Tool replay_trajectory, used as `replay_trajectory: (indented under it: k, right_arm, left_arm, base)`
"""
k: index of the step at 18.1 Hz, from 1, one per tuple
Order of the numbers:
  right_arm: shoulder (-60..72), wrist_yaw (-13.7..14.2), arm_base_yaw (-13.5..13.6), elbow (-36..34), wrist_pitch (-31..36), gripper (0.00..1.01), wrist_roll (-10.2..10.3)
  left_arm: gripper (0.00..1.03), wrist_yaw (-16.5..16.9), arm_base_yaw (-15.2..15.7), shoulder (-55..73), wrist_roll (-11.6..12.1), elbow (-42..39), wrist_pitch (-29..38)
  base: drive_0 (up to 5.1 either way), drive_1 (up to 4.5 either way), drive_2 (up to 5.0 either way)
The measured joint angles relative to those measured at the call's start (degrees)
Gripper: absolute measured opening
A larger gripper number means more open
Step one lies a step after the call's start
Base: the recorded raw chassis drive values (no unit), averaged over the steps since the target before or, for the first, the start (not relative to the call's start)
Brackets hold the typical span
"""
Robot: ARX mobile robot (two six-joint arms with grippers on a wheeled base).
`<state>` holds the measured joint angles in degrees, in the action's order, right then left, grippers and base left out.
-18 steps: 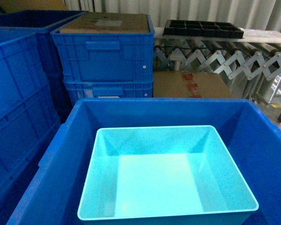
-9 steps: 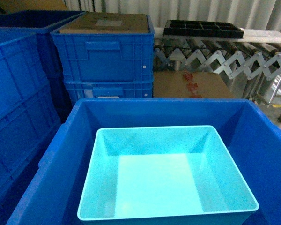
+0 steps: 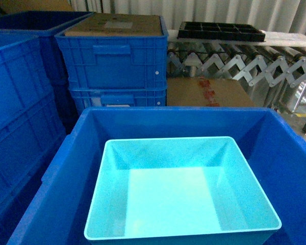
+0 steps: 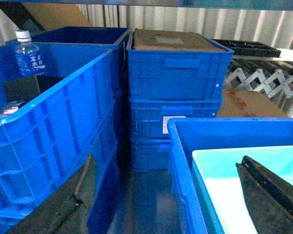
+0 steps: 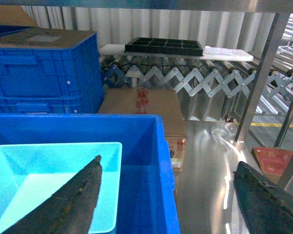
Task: Stack blue boxes stably on right
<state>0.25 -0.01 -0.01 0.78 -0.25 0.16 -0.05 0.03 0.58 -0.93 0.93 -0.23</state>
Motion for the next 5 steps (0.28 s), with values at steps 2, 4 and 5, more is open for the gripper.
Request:
replay_trajectory:
  k: [2,4,5]
  right_arm:
    - [0.00,0.00,0.00,0.00,0.00,1.00,0.02]
    - [0.00,0.00,0.00,0.00,0.00,0.98,0.00]
    - [0.00,0.00,0.00,0.00,0.00,0.98,0.00]
  left_arm:
    - [0.98,0.00,0.00,0.00,0.07,0.00,0.00]
    - [0.98,0.00,0.00,0.00,0.07,0.00,0.00]
    - [0.98,0.00,0.00,0.00,0.07,0.00,0.00]
  base:
    - [0.0,0.00,0.0]
    - [0.0,0.00,0.0]
    - [0.0,0.00,0.0]
